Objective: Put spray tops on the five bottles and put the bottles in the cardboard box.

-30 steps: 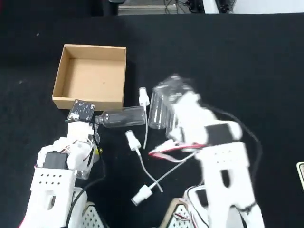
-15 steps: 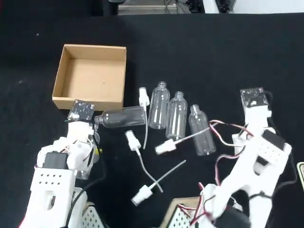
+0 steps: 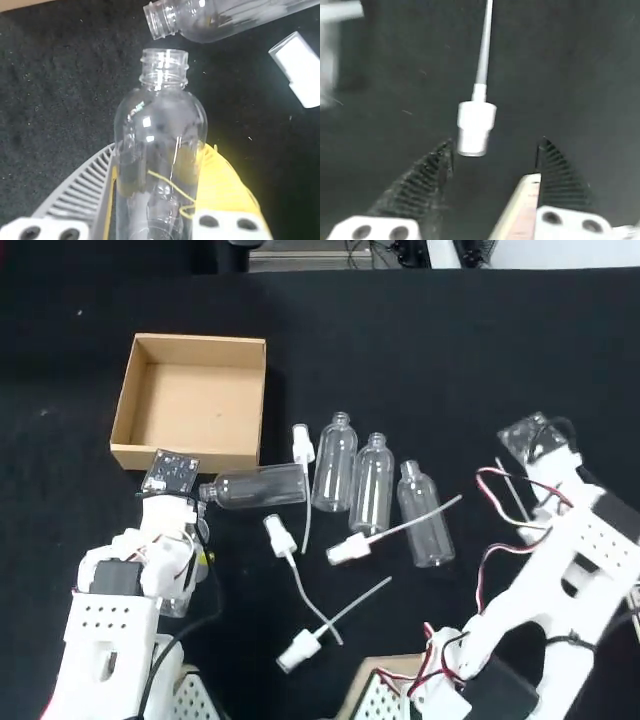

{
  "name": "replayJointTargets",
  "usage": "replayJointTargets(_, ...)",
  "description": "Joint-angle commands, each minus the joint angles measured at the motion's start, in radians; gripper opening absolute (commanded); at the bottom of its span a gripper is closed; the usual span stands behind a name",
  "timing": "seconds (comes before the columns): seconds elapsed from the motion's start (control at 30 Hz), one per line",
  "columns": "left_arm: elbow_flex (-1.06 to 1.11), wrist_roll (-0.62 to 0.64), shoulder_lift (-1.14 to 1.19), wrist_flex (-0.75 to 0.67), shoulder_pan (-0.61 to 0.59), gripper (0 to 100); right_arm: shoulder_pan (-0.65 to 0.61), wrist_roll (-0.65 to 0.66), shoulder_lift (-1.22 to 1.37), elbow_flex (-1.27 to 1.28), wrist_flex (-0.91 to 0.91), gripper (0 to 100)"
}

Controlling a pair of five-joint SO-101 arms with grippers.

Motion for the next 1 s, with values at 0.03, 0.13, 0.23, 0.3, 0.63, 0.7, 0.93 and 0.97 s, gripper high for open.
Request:
replayJointTargets(0.03,-0.015,0.011,-0.017,0.009,-0.012,4,0.084,0.129,0.031,0.028,-0.315,24.0)
replayJointTargets(0.13,-0.015,0.011,-0.017,0.009,-0.012,4,0.107,0.157,0.127,0.07,-0.439,24.0)
replayJointTargets(0.23,-0.015,0.011,-0.017,0.009,-0.007,4,0.13,0.17,0.228,0.045,-0.439,24.0)
replayJointTargets(0.3,-0.015,0.011,-0.017,0.009,-0.007,4,0.138,0.17,0.275,0.021,-0.417,24.0)
replayJointTargets(0.63,-0.015,0.011,-0.015,0.009,-0.007,4,0.058,0.1,0.277,0.093,-0.264,24.2)
replayJointTargets(0.7,-0.015,0.011,-0.015,0.009,-0.007,4,0.02,-0.017,0.225,0.094,-0.203,24.0)
replayJointTargets(0.93,-0.015,0.009,-0.012,0.009,-0.007,4,-0.12,-0.216,0.022,0.096,0.054,24.0)
replayJointTargets(0.97,-0.015,0.009,-0.012,0.009,-0.008,4,-0.137,-0.209,0.002,0.097,0.066,24.1)
